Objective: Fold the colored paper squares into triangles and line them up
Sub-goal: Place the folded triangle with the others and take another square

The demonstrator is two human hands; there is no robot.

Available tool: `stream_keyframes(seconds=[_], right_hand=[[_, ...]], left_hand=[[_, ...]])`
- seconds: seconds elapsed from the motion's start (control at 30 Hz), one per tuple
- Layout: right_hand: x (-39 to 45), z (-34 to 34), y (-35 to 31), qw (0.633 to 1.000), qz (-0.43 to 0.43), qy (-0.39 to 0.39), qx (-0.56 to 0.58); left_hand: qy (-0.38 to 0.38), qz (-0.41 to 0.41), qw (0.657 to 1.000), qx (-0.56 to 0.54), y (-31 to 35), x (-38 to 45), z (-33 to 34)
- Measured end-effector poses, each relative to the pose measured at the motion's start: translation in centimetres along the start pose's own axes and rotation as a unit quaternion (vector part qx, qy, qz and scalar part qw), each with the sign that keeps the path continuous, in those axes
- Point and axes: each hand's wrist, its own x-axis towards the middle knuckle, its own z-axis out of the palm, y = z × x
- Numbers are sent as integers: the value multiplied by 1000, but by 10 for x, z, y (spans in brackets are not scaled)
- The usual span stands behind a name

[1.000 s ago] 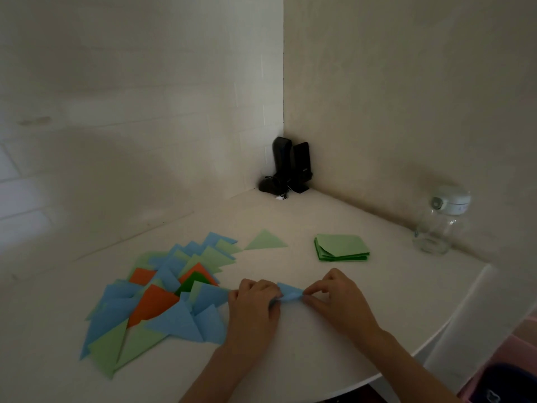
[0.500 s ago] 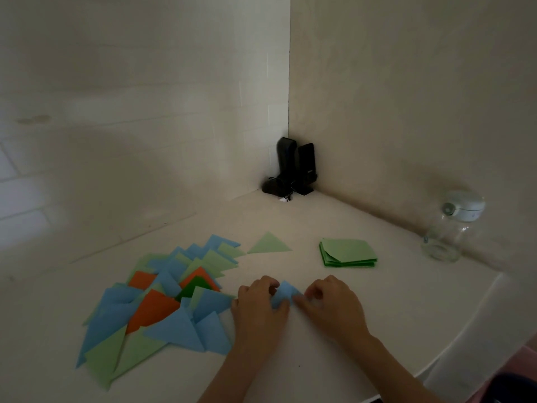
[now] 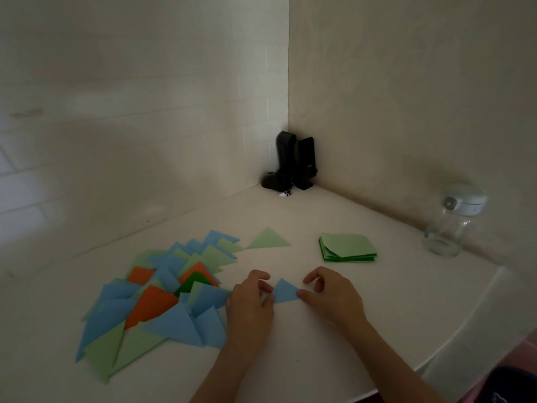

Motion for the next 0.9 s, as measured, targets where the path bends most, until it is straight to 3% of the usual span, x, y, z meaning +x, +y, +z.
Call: stream_keyframes(seconds=[0.13,0.3,0.43,0.63,0.9], right_hand=[[3,-1,5,999,4,-7,37],[0,3,7,998,-3,9,55],[-3,6,7,998,-22,30,49],[-7,6,6,998,-34,36,28],[-5,6,11,996,-51,47,54]], left_hand=[[-9,9,999,-52,-6,-1,-4],[-2,23,999,-24,-5,-6,-5],[20,47,995,87,9,-15,1],[-32,-19,973,226,43,-16,11],[-9,-17,999,41,25,2,8]])
